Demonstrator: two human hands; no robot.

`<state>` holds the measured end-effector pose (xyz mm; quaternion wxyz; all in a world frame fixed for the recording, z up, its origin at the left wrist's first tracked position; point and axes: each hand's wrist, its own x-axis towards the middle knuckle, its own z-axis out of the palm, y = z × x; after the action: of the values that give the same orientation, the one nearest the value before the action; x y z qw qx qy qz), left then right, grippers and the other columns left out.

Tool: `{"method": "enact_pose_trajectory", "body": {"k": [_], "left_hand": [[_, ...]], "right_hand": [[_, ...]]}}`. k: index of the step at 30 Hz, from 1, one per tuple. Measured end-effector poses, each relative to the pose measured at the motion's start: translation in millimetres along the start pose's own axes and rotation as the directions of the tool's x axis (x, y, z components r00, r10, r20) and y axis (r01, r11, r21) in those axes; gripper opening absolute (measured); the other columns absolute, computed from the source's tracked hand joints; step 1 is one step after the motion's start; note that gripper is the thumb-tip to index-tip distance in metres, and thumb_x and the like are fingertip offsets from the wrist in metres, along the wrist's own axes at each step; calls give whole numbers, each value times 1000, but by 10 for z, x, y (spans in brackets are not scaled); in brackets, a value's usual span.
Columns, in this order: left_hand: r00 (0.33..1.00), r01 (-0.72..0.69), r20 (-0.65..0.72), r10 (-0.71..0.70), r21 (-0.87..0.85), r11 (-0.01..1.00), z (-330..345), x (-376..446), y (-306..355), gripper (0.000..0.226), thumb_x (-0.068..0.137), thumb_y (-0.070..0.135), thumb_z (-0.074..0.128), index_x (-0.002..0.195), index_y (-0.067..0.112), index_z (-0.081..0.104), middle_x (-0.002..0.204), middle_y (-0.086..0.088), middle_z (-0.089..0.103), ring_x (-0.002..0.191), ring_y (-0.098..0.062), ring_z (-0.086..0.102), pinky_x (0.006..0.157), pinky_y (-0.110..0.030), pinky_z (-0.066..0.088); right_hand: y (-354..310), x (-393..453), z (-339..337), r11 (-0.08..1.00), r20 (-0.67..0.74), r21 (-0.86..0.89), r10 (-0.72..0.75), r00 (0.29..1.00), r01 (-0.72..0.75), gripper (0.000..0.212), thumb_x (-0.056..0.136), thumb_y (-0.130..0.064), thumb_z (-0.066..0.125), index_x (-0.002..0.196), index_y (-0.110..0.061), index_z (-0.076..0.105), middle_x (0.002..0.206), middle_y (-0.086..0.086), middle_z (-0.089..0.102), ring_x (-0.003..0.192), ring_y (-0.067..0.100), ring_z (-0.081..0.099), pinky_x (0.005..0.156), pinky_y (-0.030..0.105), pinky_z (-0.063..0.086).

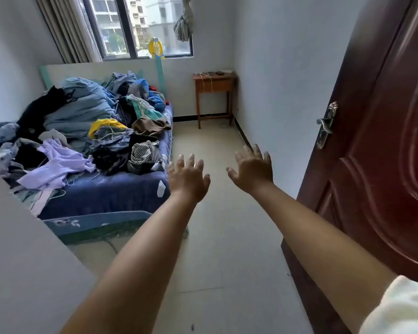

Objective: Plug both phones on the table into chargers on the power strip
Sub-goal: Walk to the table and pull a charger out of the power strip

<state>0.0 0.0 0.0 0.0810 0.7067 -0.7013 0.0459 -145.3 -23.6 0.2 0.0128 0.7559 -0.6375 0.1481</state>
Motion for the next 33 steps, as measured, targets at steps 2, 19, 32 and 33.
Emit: {"method": "enact_pose_trajectory", "body": {"k": [2, 19, 32, 33], "left_hand": [[999, -1, 34, 1, 16, 1000, 192, 215, -26, 52, 95, 40, 33, 142, 17, 24, 155, -8, 18, 143, -31, 8, 115, -47, 9], [986, -13, 165, 8, 28, 1000, 1099, 3588, -215, 51, 97, 38, 30, 143, 19, 21, 156, -4, 15, 143, -28, 6, 115, -45, 7], [996, -8, 90, 6, 24, 1000, 1487, 6787, -1019, 50, 97, 36, 31, 142, 19, 22, 156, -5, 13, 144, -28, 2, 115, -48, 6], [996, -18, 87, 16, 25, 1000, 1508, 7059, -1058, 49, 97, 36, 31, 142, 19, 22, 156, -5, 13, 144, -28, 2, 115, -48, 6]], "right_hand": [[23, 178, 195, 999, 40, -33, 15, 999, -14, 55, 94, -41, 42, 141, -12, 34, 154, 13, 24, 144, 32, 14, 116, 49, 13], [583, 3396, 1385, 998, 218, -42, 50, 975, -42, 54, 94, -39, 42, 140, -11, 35, 155, 12, 24, 144, 31, 13, 117, 48, 13], [329, 6654, 2004, 998, 124, -54, 29, 992, -23, 53, 94, -38, 42, 140, -11, 34, 154, 13, 25, 144, 30, 14, 115, 47, 16], [345, 6897, 2035, 998, 117, -49, 47, 992, -42, 53, 94, -38, 42, 140, -11, 34, 154, 13, 24, 144, 30, 14, 115, 47, 16]]}}
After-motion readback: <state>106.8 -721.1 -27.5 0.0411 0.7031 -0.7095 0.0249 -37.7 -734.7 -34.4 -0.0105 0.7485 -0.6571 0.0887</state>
